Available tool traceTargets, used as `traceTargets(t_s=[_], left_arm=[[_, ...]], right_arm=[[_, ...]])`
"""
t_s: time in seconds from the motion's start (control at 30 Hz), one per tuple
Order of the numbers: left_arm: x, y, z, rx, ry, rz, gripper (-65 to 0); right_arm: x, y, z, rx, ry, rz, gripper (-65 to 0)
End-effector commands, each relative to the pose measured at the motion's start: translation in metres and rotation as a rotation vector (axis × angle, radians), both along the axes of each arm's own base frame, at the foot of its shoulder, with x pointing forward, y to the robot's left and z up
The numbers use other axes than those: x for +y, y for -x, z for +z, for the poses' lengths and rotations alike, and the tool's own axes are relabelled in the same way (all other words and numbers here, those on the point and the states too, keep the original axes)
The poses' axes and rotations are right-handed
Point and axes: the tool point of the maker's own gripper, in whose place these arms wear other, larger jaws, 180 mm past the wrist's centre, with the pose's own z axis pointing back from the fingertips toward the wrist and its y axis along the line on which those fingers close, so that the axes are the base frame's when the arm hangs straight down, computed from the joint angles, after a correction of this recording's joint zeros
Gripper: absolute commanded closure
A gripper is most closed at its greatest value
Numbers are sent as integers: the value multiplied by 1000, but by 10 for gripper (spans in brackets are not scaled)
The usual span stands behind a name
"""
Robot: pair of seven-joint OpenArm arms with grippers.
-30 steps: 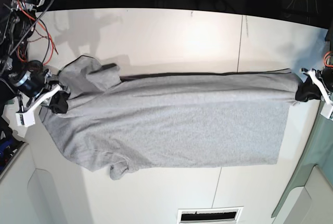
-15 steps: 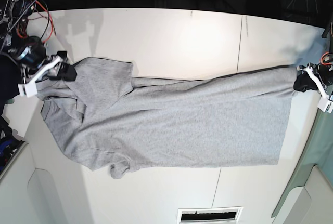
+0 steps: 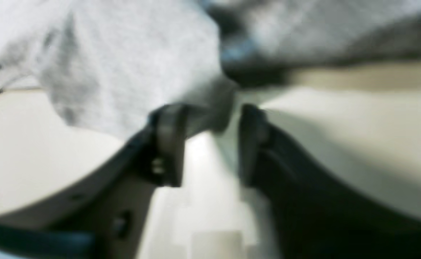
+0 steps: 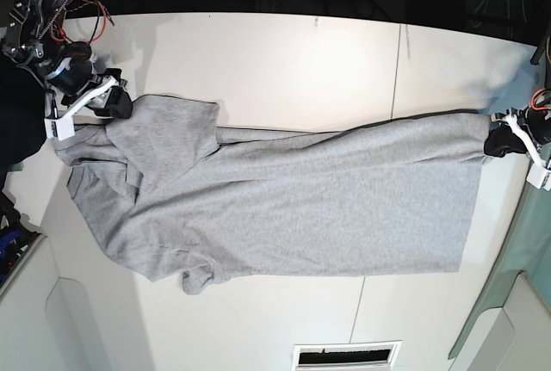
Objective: Layout the t-shirt on the table in an organized manner, then fold the t-shirt properly
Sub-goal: 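Lift the t-shirt with both grippers and pull it taut between them, then lower the stretched t-shirt onto the table with both grippers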
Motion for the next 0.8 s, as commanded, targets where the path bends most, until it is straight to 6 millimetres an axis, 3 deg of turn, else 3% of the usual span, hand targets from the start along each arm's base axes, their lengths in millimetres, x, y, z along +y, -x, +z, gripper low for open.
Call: traceTargets(t_s=[0.0, 0.23, 0.47, 0.77], left_arm=[[9, -12, 20, -56, -14, 1, 0], [10, -12, 19, -54, -20, -1, 0], [13, -7, 18, -17, -26, -4, 0], [37, 1, 33, -25, -29, 43, 0]], right_arm=[[-5, -15, 16, -69, 3, -6, -145], [-4, -26, 24, -95, 5, 0, 0], [-1, -16, 22, -20, -3, 36, 0], [-24, 16, 57, -86, 5, -22, 0]])
